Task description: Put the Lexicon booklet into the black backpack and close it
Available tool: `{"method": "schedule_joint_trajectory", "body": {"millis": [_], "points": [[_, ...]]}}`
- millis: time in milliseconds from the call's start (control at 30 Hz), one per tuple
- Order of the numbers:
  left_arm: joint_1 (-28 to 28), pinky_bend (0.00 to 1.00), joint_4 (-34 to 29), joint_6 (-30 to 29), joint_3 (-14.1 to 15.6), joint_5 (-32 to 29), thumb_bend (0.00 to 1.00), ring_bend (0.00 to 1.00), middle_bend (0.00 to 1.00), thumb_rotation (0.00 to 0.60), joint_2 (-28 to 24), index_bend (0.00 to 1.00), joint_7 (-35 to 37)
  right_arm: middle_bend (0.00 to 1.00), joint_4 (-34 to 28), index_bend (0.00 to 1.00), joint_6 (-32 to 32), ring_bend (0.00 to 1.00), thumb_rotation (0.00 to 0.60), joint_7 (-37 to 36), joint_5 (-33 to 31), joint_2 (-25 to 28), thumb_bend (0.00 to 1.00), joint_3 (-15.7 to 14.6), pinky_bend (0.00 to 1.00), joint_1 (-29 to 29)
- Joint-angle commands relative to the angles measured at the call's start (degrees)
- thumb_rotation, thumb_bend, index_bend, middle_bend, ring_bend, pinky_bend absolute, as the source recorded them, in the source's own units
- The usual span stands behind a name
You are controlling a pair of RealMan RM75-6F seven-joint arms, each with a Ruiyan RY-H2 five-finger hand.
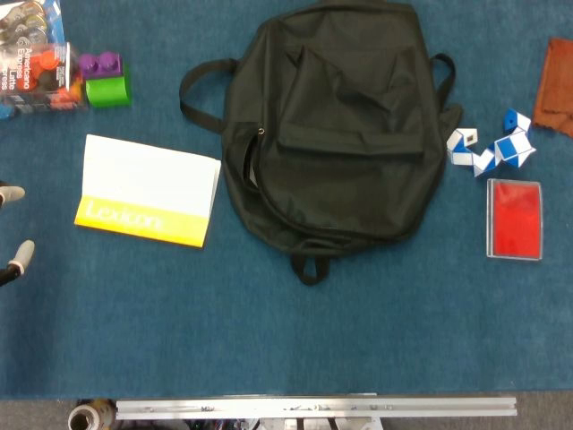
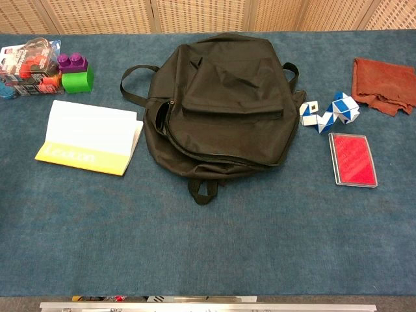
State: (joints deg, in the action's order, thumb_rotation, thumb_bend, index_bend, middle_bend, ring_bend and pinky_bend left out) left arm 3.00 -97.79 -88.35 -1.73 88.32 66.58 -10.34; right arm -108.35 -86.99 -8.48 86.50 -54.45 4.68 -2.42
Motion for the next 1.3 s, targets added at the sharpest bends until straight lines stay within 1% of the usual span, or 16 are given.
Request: {"method": "schedule_joint_trajectory", "body": {"millis": [33,400,733,867,1033,1133,1300], "points": [[0.02,0.21,0.11,0.02,0.0,-0.02,0.23,0.21,0.3,0.6,0.06,0.31,0.08,0.37,-0.12,0.4,0.1,0.28,0.6,0.13,-0.22,0.03,0.32,0.18,0.37,-0.13],[0.06,0.21,0.61,0.2,0.08,-0.12,0.23,0.21,0.3,0.6,-0.06,0.31,0.57,0.37,-0.94,0.4,-0.6,0.28,0.6,0.09,-0.88,0.73,0.32,1.59,0.37,-0.6],[1.18,0.21,1.99,2.42,0.32,-0.21,0.23,0.21,0.3,0.6,-0.16,0.3,1.17,0.37,-1.72,0.4,0.11,0.28,0.6,0.13,-2.27,1.51,0.32,2.57,0.37,-1.3],[2.33,0.19,3.36,5.11,1.16,0.16,0.23,0.21,0.29,0.6,-0.2,0.27,1.33,0.37,-1.77,0.4,0.56,0.28,0.6,0.41,-2.23,1.32,0.32,2.47,0.37,-1.54],[4.59,0.18,5.47,9.83,2.74,1.54,0.23,0.19,0.23,0.6,0.21,0.19,1.53,0.37,-1.74,0.4,0.89,0.28,0.6,0.66,-2.09,0.9,0.32,2.2,0.37,-1.65],[6.64,0.17,7.29,13.54,3.61,2.46,0.23,0.16,0.19,0.6,1.21,0.16,2.13,0.37,-1.64,0.4,1.01,0.28,0.6,0.69,-1.97,0.65,0.32,1.99,0.37,-1.64],[9.41,0.17,10.05,17.24,3.88,3.49,0.23,0.14,0.17,0.6,3.42,0.11,2.2,0.37,-1.64,0.4,0.69,0.28,0.6,0.69,-1.85,0.66,0.32,1.87,0.37,-1.43]]}}
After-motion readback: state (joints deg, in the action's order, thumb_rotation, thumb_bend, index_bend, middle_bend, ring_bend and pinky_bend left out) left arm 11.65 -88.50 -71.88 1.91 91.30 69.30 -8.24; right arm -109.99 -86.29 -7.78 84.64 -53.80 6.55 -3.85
